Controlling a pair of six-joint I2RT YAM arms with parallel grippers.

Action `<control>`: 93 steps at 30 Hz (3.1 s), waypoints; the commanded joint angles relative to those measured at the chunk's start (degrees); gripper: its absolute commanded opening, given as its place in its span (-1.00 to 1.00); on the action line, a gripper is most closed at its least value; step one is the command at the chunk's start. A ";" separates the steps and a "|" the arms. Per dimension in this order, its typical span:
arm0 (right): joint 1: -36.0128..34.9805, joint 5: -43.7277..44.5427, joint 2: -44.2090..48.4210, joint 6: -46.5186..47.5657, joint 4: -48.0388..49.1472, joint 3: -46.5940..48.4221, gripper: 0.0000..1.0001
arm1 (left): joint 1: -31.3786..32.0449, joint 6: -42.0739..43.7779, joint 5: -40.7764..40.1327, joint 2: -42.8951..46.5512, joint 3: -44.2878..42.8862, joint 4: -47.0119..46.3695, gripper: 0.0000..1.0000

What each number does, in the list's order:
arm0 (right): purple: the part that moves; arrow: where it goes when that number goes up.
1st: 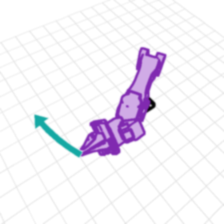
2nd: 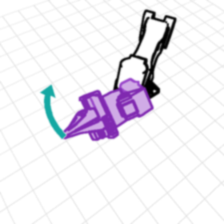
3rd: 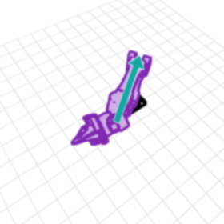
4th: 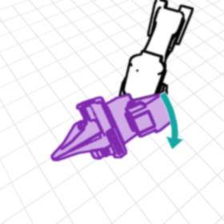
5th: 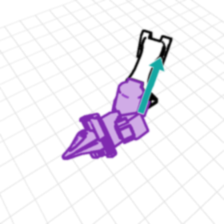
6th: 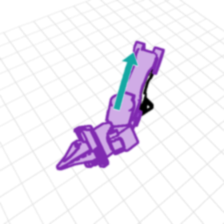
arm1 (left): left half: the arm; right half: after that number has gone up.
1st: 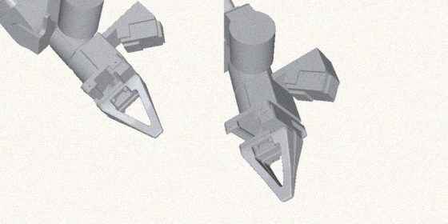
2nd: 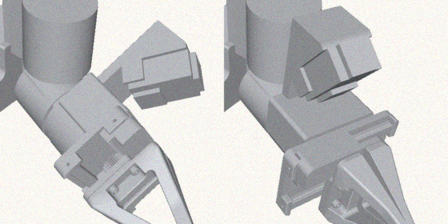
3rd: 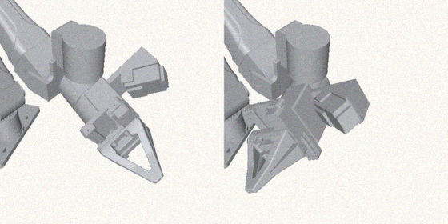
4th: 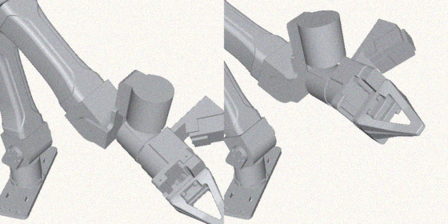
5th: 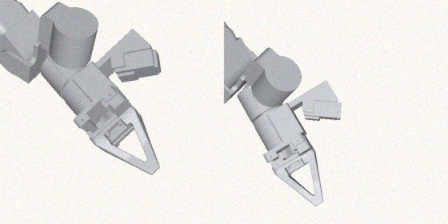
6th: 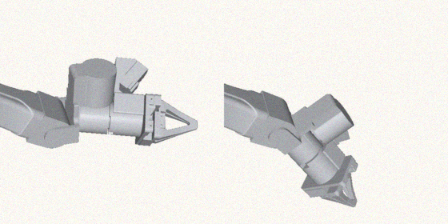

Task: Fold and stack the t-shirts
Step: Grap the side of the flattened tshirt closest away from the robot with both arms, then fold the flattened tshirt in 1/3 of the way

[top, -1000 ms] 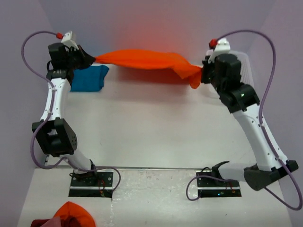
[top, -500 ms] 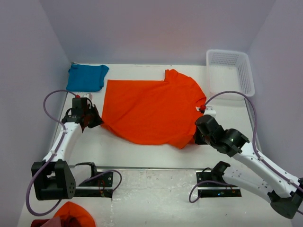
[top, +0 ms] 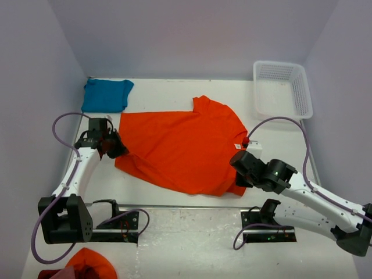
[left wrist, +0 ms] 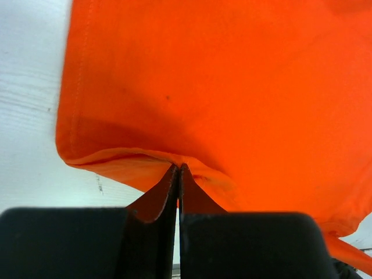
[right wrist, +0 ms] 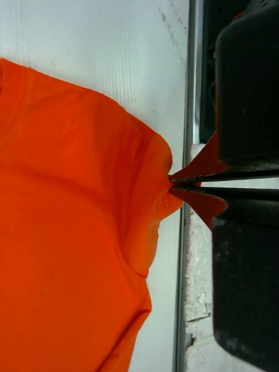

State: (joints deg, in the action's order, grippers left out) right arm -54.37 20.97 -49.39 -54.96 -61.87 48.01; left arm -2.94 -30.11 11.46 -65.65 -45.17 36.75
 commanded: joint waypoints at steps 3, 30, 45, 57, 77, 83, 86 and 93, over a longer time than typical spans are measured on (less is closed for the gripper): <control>0.22 7.24 -2.81 -3.67 -4.31 4.89 -1.00 | -3.82 -1.44 -1.80 1.04 0.52 2.27 -1.00; 19.21 4.25 -18.02 16.20 10.36 8.86 -1.00 | -9.45 -2.24 -8.30 0.52 -0.80 3.41 -1.00; 21.76 3.99 -23.30 17.96 12.74 9.12 -1.00 | -9.72 -2.06 -6.81 -3.08 0.34 -0.19 -1.00; 24.13 3.72 -28.22 20.24 14.93 11.49 -1.00 | -9.63 -2.76 -6.89 -6.24 -0.27 -2.30 -1.00; 27.12 3.99 -34.54 22.09 17.74 13.86 -1.00 | -9.72 -2.76 -6.10 -11.87 -1.15 -5.73 -1.00; 27.65 3.55 -36.30 23.05 18.36 15.27 -1.00 | -9.72 -2.50 -5.93 -12.92 -1.94 -6.34 -1.00; 27.91 3.46 -37.54 23.40 18.71 15.97 -1.00 | -9.72 -2.33 -5.93 -13.54 -2.38 -6.61 -1.00; 28.35 2.76 -39.91 23.85 19.59 16.42 -1.00 | -9.72 -1.36 -4.70 -14.68 -2.73 -7.57 -1.00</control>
State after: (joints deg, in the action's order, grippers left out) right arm -26.46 24.18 -88.97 -31.86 -43.90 62.46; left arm -12.05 -31.94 5.85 -79.88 -45.65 31.73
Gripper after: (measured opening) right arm 0.007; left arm 0.002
